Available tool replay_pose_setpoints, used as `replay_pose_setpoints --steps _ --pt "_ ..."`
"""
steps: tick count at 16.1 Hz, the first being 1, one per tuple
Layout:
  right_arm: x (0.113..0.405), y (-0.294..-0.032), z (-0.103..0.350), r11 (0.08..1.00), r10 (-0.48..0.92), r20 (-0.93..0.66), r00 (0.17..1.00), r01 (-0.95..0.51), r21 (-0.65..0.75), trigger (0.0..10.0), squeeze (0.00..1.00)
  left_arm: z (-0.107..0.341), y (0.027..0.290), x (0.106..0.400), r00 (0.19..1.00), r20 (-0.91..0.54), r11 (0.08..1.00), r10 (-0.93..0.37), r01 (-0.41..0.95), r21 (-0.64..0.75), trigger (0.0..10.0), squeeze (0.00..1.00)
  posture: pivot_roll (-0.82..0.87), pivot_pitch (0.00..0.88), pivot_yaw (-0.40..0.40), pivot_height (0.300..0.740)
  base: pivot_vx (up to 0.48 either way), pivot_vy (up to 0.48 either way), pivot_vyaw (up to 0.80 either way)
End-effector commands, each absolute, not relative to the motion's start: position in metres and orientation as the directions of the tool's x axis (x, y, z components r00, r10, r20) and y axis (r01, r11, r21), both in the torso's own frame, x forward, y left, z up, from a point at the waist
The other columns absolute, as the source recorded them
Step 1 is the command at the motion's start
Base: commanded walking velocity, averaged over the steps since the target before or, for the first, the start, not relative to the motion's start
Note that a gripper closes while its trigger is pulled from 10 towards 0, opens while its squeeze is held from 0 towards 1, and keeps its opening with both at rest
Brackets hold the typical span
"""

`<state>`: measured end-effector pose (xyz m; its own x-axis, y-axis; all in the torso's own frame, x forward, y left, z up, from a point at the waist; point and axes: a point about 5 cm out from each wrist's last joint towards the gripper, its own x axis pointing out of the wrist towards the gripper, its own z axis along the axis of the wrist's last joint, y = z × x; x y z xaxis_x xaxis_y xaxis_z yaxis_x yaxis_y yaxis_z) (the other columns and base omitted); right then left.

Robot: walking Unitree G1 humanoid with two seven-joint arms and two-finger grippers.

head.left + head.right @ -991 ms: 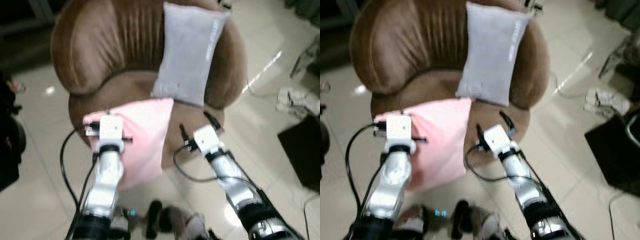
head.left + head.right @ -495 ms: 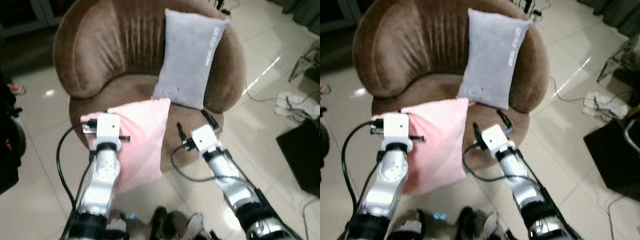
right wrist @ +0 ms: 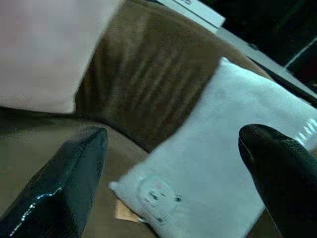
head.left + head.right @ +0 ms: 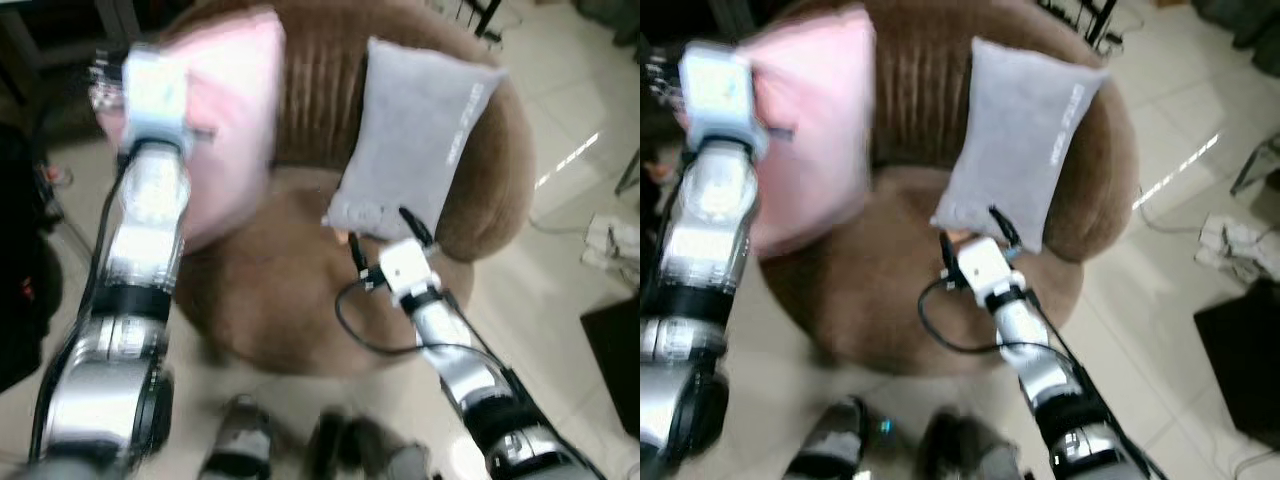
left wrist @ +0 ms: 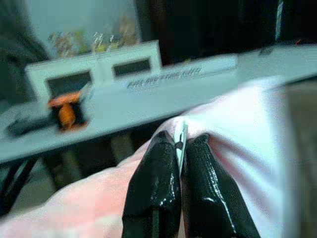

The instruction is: Move the pillow to the sofa from floor

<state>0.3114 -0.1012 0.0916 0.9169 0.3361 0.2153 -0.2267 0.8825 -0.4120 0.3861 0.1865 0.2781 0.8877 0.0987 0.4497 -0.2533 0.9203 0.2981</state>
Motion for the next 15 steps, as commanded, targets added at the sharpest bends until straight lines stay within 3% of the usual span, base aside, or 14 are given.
replay_pose_setpoints --steps 1,3,4,6,9,15 --pt "0.304 -0.112 0.076 0.889 0.295 0.163 0.941 -0.208 -0.407 10.0 0.00 0.301 0.173 0.388 0.857 0.516 0.918 0.021 -0.220 0.329 10.0 0.00 0.34 0.216 -0.143 0.740 0.000 0.000 0.00" --pt "0.303 -0.110 0.076 0.897 0.287 0.172 0.942 -0.202 -0.393 10.0 0.00 0.317 0.172 0.397 0.857 0.515 0.918 -0.003 -0.203 0.342 10.0 0.00 0.34 0.202 -0.130 0.740 0.000 0.000 0.00" --pt "0.307 -0.113 0.096 0.938 0.228 0.303 0.925 -0.126 -0.322 10.0 0.00 0.329 0.173 0.403 0.861 0.508 0.907 -0.036 -0.185 0.378 10.0 0.00 0.34 0.191 -0.126 0.740 0.000 0.000 0.00" --pt "0.314 -0.116 0.106 0.938 0.203 0.341 0.918 -0.083 -0.337 10.0 0.00 0.331 0.179 0.406 0.861 0.507 0.914 -0.034 -0.179 0.365 10.0 0.00 0.34 0.177 -0.124 0.740 0.000 0.000 0.00" --pt "0.327 -0.112 0.108 0.929 0.183 0.310 0.933 -0.061 -0.365 10.0 0.00 0.313 0.174 0.411 0.883 0.462 0.899 -0.087 -0.130 0.417 10.0 0.00 0.35 0.160 -0.113 0.740 0.000 0.000 0.00" --pt "0.338 -0.129 0.091 0.958 -0.022 0.174 0.984 0.070 -0.278 10.0 0.00 0.258 0.169 0.418 0.964 0.237 0.875 -0.118 -0.012 0.485 10.0 0.00 0.37 0.146 -0.047 0.740 0.000 0.000 0.00"
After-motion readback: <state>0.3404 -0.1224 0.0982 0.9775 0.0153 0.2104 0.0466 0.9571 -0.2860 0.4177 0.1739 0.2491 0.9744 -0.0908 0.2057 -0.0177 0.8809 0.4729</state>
